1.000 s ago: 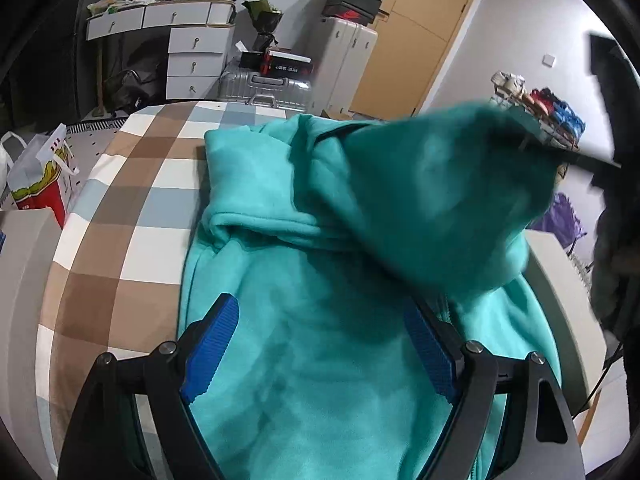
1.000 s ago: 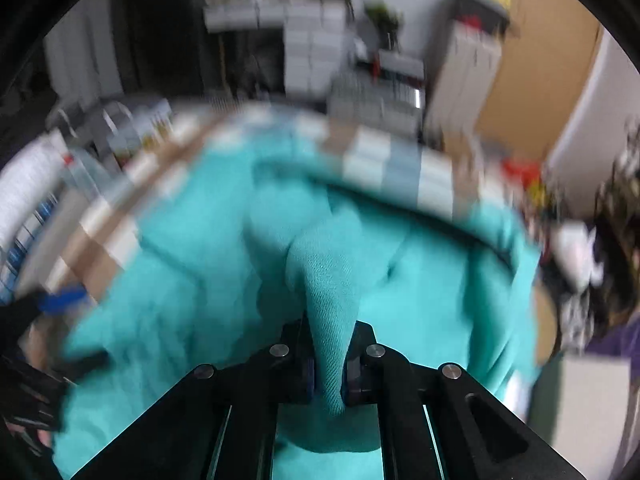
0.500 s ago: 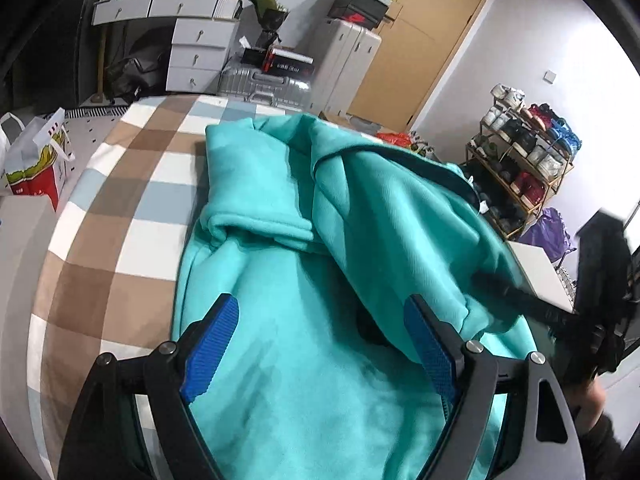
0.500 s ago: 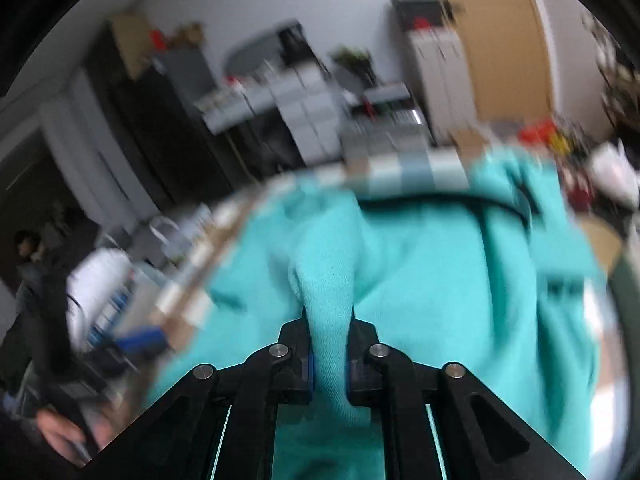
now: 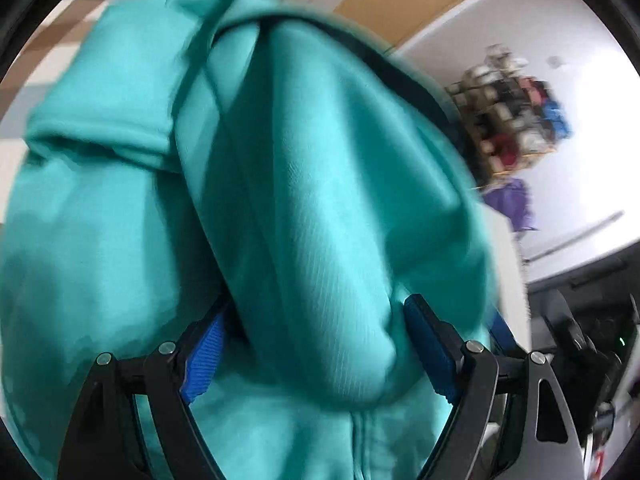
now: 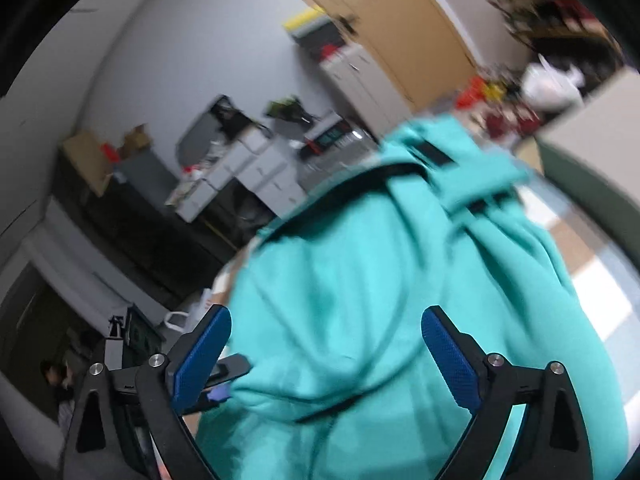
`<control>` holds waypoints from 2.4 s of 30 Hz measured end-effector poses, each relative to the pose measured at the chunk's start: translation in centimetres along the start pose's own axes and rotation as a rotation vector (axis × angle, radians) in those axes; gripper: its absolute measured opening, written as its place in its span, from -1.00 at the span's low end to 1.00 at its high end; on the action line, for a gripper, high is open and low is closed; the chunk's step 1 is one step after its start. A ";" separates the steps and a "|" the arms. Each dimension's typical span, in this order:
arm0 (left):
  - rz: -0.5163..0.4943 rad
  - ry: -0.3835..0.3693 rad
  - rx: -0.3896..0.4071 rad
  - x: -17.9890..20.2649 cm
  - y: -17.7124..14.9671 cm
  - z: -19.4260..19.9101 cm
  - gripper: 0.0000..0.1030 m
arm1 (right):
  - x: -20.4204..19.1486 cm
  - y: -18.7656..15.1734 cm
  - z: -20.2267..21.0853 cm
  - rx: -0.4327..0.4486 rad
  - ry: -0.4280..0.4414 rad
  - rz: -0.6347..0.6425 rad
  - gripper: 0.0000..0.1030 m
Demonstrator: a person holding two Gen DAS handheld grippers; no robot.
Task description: Fold large clothes
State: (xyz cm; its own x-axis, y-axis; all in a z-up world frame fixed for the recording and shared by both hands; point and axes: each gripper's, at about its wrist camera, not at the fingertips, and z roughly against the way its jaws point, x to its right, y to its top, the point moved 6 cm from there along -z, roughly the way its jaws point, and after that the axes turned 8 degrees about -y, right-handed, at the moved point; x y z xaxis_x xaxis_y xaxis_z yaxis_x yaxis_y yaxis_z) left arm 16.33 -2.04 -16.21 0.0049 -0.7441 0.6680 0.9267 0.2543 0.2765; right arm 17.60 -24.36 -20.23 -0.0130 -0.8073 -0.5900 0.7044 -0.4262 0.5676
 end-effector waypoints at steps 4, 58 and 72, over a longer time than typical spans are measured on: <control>0.137 -0.210 0.038 0.8 2.0 -0.5 -0.34 | 2.0 -0.4 -1.6 -0.095 0.006 -0.078 0.89; 0.018 -0.262 0.207 -6.0 0.5 13.2 0.61 | -7.3 -3.9 -9.9 -0.349 -0.273 0.509 -0.44; -0.078 -0.130 0.241 -3.2 -0.5 10.8 0.61 | -14.8 2.7 -6.6 0.243 -0.711 1.178 -0.74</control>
State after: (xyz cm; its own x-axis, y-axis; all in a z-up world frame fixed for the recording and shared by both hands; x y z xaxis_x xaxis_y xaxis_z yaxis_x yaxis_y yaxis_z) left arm 11.77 6.87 -11.02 -0.1252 -0.6859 0.7168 0.8064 0.3505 0.4763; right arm 24.35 -10.84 -13.75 0.0888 -0.7363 0.6708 0.4144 0.6398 0.6473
